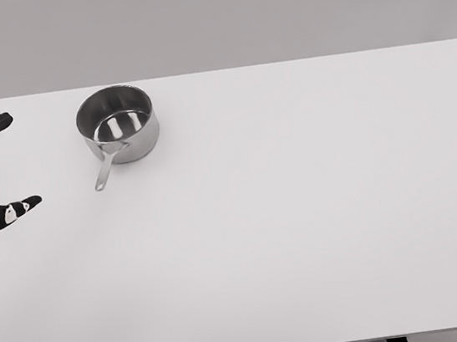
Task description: Rotate pot handle
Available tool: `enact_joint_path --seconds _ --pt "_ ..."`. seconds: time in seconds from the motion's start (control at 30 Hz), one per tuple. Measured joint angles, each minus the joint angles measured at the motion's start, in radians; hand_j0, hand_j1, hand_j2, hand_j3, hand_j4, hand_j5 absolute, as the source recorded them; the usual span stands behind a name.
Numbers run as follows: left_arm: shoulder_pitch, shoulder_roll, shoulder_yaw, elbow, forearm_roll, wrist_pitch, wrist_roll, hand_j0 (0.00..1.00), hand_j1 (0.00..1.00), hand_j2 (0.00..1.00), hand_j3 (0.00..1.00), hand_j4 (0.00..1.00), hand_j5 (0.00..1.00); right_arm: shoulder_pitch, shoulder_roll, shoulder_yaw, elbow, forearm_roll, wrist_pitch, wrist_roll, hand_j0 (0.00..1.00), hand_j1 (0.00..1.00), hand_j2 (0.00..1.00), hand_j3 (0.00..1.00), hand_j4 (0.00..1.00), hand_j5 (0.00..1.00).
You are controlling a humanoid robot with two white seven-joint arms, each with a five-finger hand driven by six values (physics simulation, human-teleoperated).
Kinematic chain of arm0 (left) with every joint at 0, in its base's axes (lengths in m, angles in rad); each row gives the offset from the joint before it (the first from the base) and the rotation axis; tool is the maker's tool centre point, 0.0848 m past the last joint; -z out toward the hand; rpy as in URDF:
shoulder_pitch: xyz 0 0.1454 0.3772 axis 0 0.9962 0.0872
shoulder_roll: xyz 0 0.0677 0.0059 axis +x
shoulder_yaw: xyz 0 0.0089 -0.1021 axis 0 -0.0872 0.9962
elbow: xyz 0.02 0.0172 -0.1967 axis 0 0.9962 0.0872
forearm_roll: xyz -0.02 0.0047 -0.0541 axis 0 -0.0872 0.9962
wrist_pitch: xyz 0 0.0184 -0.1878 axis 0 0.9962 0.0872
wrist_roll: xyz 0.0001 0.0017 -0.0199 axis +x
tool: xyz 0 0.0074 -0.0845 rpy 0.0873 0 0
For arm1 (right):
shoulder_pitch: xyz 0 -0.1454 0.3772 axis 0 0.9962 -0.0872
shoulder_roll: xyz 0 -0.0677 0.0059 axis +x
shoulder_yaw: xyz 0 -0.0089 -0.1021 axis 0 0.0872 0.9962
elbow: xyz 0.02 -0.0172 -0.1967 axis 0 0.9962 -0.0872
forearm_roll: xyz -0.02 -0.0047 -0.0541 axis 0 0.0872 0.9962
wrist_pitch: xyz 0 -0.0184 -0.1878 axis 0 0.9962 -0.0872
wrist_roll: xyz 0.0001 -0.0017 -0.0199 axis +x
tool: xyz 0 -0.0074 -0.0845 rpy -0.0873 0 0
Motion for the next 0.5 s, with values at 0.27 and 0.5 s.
enact_joint_path --seconds 0.27,0.5 --pt "-0.011 -0.001 -0.001 0.000 -0.031 0.000 0.000 1.00 1.00 1.00 1.00 1.00 1.00 0.000 0.000 0.000 0.000 0.000 0.000 0.000 1.00 1.00 1.00 1.00 1.00 1.00" --pt "-0.219 -0.003 -0.052 0.001 -0.117 0.000 -0.066 1.00 1.00 1.00 1.00 1.00 1.00 0.000 0.000 0.000 0.000 0.000 0.000 0.000 1.00 1.00 1.00 1.00 1.00 1.00"
